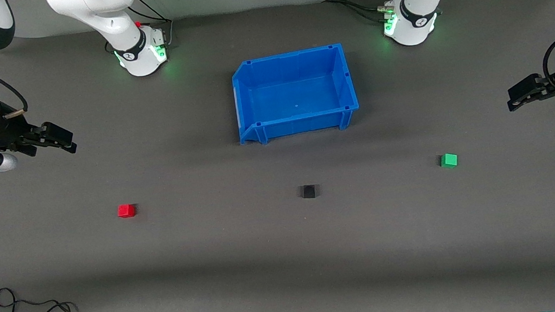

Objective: Attach green and red cubes to black cube

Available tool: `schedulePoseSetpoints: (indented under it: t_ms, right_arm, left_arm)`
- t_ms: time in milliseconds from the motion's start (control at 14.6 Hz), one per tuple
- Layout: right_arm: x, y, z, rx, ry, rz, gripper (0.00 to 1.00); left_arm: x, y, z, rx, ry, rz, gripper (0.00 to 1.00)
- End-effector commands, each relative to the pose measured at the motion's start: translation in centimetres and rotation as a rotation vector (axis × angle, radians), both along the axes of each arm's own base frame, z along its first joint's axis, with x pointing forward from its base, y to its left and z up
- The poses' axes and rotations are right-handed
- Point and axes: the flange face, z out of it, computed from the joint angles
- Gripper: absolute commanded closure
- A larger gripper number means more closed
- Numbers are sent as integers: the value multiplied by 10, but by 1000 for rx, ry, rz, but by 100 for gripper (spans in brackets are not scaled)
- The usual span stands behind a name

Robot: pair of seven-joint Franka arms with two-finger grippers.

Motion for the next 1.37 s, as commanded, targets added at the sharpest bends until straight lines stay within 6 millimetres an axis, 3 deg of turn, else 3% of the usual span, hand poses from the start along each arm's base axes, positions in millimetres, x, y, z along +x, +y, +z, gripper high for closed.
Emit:
schedulePoseSetpoints:
  t_ms: [0,411,822,1027,1164,1301]
  right_arm:
    - [0,1,5,-7,7,12,0]
    - [1,0,4,-6,7,16,0]
    - [8,-15,-5,-7,10,-5,0]
    - [26,-20,-38,-6,25,-15,0]
    - [37,-21,-72,-5,33,-17,0]
    - [48,-25,-110,-5,28,-25,0]
  left_arm:
    - [2,-1,4,18,8,-15,0]
    - [-1,5,1,11,34,46,0]
    - [-3,5,-4,29,58,484,0]
    - [0,6,-13,5,86,731,0]
    - [2,25,-25,-53,127,896,0]
    - [5,35,-54,-91,188,1047,0]
